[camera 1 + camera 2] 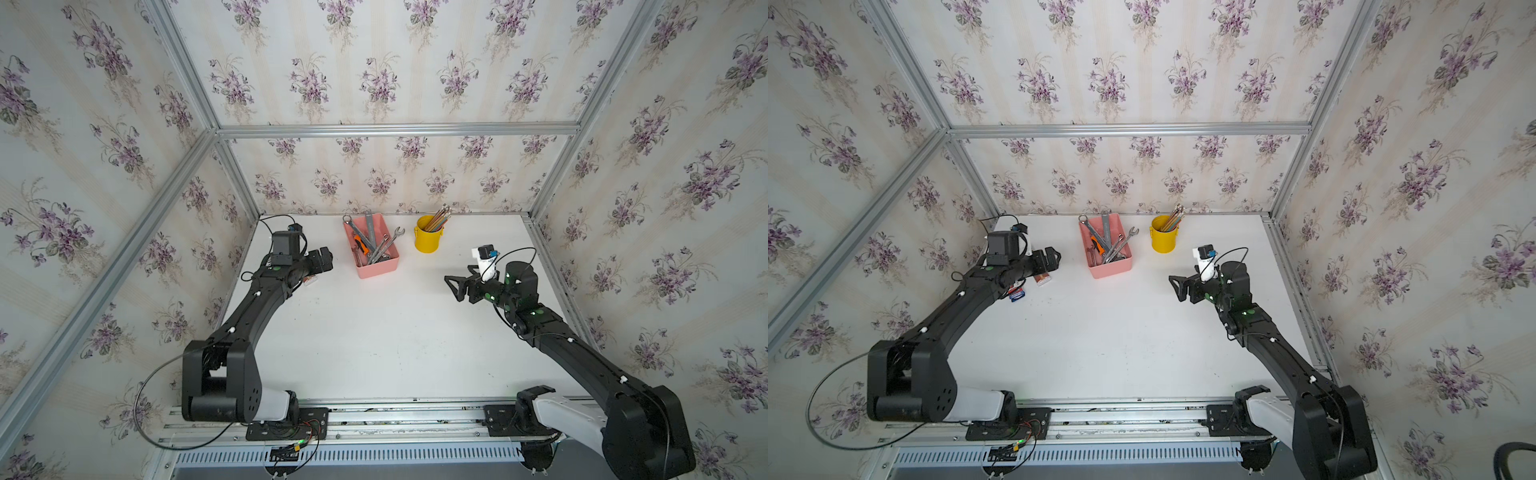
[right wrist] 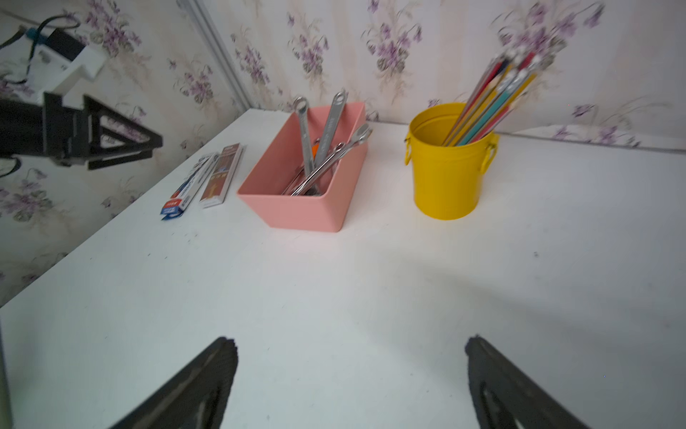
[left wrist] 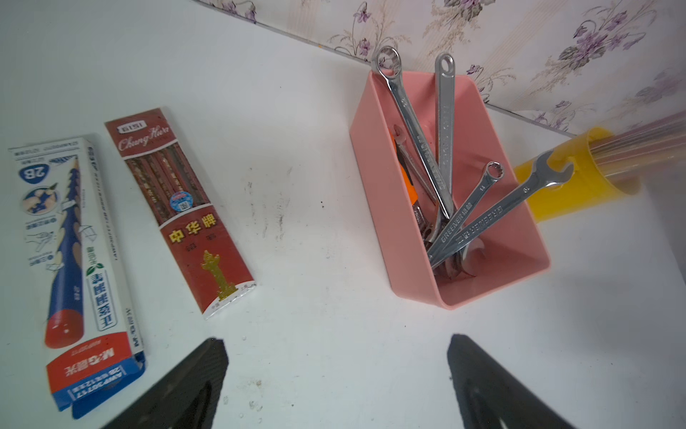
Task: Take out the wrench from the storage box
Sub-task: Move the storage box to the center of the board.
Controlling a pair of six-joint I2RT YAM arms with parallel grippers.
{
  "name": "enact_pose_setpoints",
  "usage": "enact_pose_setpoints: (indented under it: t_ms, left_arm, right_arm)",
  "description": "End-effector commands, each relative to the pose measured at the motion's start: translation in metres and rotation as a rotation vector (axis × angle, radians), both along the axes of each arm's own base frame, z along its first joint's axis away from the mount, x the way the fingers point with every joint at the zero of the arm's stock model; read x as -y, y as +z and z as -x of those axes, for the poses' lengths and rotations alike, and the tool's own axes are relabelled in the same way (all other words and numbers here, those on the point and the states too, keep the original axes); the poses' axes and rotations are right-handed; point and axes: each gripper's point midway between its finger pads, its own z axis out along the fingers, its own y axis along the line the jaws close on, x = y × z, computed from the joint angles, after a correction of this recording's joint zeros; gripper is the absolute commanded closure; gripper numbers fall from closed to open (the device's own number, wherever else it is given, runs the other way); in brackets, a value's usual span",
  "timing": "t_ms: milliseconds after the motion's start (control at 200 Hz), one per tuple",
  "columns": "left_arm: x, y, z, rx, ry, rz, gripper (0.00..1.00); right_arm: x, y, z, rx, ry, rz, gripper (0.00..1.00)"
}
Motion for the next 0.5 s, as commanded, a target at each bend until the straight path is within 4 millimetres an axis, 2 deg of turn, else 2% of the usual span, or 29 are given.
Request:
enact_pose_setpoints:
  t_ms: [0, 165, 220, 340, 445, 495]
  left_arm:
    - [0.014, -0.011, -0.006, -0.11, -0.013, 0.032, 0.05]
    - [0.035, -0.033, -0.039, -0.211, -0.036, -0.002, 0.05]
    - [0.04, -0.039, -0.049, -0.233, -0.03, -0.013, 0.08]
    - [0.049, -0.049, -0.068, -0.283, -0.015, -0.051, 0.11]
    - [0.056, -0.058, -0.078, -0.314, -0.002, -0.105, 0.13]
    - [0.058, -0.065, -0.08, -0.331, 0.003, -0.117, 0.16]
  right_arm:
    - [-0.017, -0.027, 0.023, -0.184, 0.049, 0.032, 0.0]
    - [-0.044, -0.036, 0.027, -0.274, 0.069, 0.061, 0.0]
    - [-0.05, -0.037, 0.025, -0.293, 0.064, 0.055, 0.0]
    - [-0.057, -0.038, 0.021, -0.32, 0.041, 0.066, 0.02]
    - [-0.059, -0.043, 0.018, -0.347, 0.029, 0.081, 0.03]
    - [-0.059, -0.044, 0.016, -0.355, 0.025, 0.086, 0.04]
